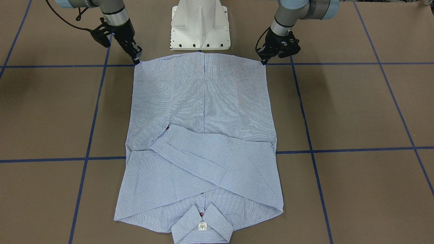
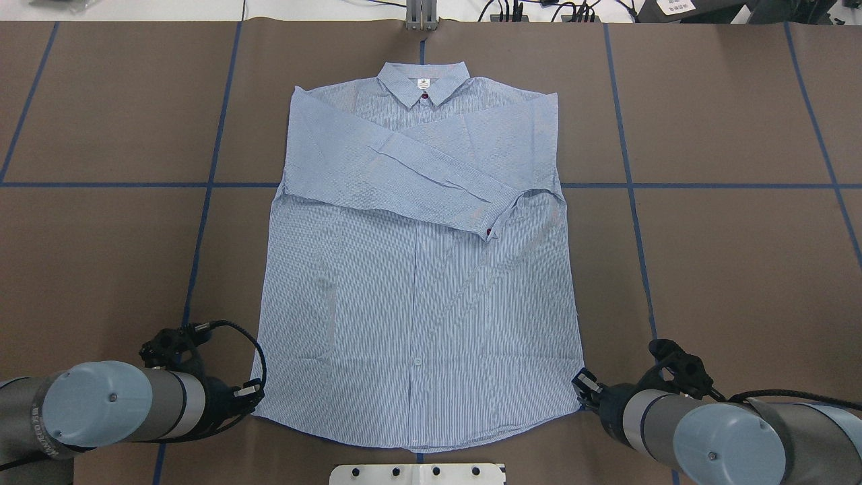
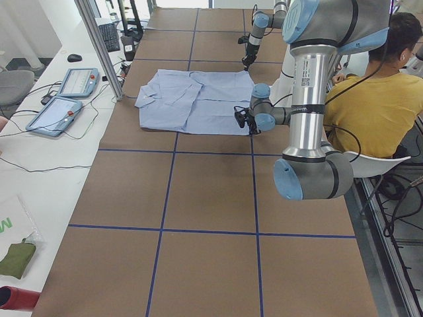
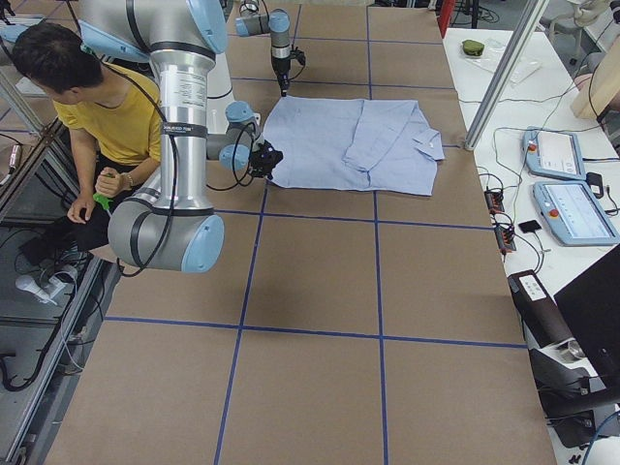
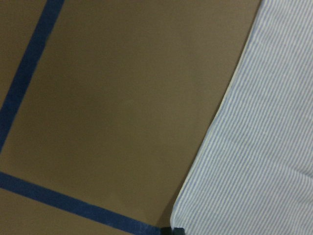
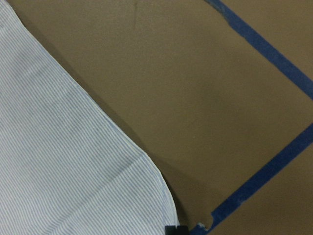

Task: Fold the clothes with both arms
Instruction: 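Move both grippers to the hem corners nearest the robot and grasp them, then lift the hem with both grippers and fold it toward the collar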

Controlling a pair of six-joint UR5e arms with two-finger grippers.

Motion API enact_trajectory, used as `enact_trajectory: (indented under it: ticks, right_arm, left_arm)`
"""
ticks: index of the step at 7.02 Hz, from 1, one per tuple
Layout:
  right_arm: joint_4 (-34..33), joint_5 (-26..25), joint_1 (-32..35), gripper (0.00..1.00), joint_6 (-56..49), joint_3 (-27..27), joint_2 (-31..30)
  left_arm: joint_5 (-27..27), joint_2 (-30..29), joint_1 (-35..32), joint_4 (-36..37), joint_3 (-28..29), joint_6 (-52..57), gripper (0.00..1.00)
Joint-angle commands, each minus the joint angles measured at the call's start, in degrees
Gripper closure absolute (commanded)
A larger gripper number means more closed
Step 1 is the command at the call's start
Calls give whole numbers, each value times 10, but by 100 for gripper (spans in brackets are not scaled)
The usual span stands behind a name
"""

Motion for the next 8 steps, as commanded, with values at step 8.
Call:
enact_trajectory:
  ticks: [8]
  right_arm:
    - [0, -1, 137, 100, -3, 89, -1]
  left_arm:
    - [-85, -7, -142, 7, -118, -71, 100]
